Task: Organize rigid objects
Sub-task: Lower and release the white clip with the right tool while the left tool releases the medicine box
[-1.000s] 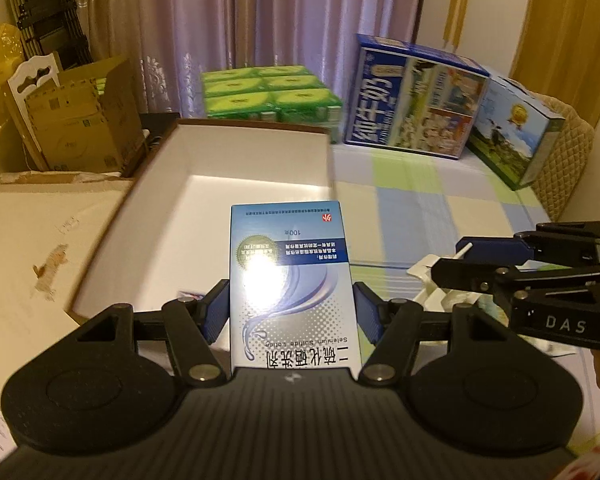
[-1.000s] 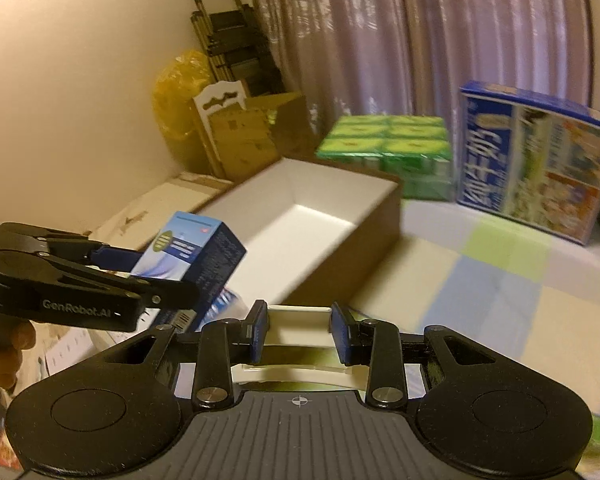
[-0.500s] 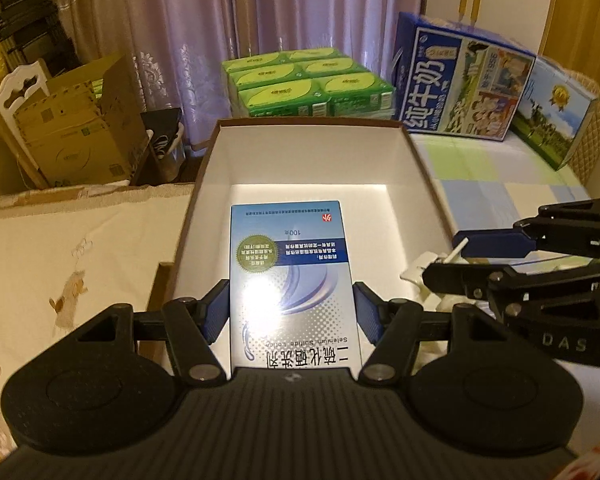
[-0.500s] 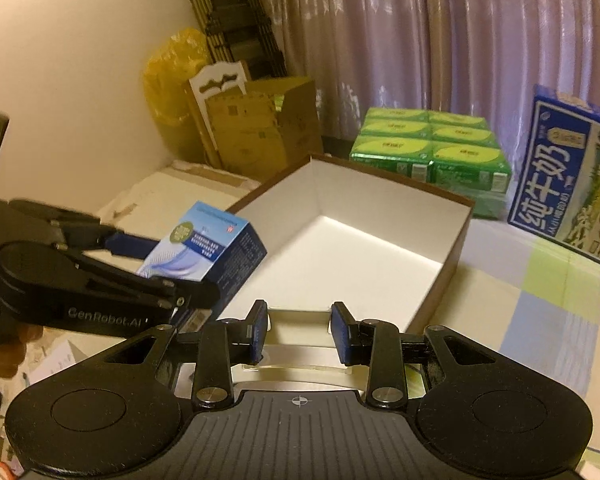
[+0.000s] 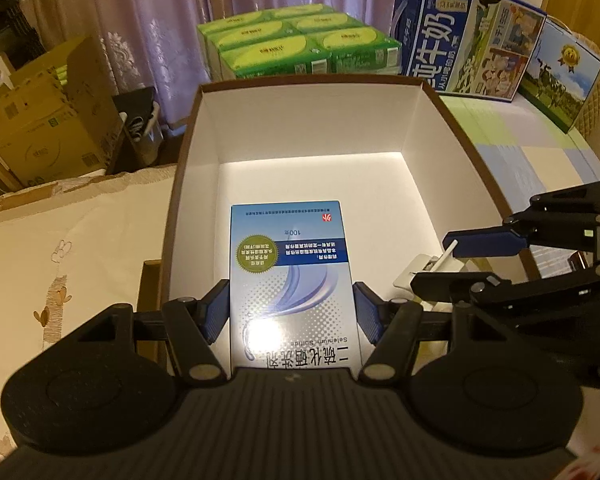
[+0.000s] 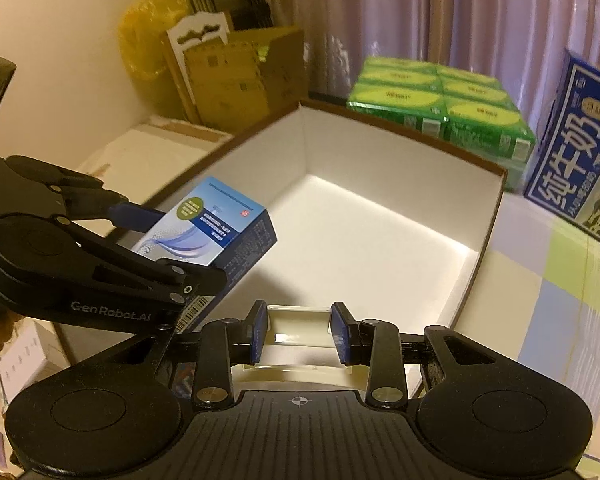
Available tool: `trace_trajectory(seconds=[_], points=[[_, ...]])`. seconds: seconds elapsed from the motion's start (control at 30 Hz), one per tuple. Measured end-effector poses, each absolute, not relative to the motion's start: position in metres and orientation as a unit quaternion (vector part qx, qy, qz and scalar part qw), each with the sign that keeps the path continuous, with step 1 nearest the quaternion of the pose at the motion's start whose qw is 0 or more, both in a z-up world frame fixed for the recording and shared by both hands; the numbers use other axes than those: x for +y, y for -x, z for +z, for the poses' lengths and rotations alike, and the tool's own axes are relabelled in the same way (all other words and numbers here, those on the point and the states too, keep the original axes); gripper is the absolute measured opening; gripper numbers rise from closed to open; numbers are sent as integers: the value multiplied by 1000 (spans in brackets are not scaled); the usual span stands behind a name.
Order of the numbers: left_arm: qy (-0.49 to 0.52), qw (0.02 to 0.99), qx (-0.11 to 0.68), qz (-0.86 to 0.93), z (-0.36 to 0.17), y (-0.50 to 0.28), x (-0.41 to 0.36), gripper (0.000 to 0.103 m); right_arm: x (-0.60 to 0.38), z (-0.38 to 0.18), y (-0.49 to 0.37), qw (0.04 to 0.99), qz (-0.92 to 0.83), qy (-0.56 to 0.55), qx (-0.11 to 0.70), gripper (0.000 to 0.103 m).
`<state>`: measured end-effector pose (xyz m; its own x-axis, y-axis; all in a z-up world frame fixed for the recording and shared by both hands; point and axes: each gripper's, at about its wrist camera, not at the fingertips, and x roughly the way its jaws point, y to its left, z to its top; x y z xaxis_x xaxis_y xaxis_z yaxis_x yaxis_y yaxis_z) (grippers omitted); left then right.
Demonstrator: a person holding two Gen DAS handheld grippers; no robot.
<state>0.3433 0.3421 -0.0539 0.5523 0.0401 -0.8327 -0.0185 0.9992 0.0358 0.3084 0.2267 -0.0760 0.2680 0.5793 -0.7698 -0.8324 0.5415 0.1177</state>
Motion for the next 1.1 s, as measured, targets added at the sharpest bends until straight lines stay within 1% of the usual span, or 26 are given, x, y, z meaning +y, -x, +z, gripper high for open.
trace_trajectory(seconds=[0.33,0.37,0.43,0.53,0.83,0.87,0.93,1.1], points=[[-13,875,484,8,-67,-361,349,61,239,-87,-324,782,431,175,414,31],[-12,874,486,8,-68,-363,349,61,240,-87,-326,782,429,177,415,32],[-9,873,488,8,-70,-366,350,62,241,-86,-325,785,426,181,412,42],[-12,873,488,7,-72,-369,350,62,239,-84,-327,786,426,177,412,45],[-17,874,485,3,-75,-372,346,62,237,-81,-326,788,422,172,414,47],[-20,876,482,6,-75,-373,346,63,237,-81,-325,788,422,171,414,47],[-26,876,481,9,-75,-373,345,70,236,-80,-325,788,423,170,414,48],[-25,877,479,8,-73,-368,345,70,231,-75,-323,788,425,166,414,51]])
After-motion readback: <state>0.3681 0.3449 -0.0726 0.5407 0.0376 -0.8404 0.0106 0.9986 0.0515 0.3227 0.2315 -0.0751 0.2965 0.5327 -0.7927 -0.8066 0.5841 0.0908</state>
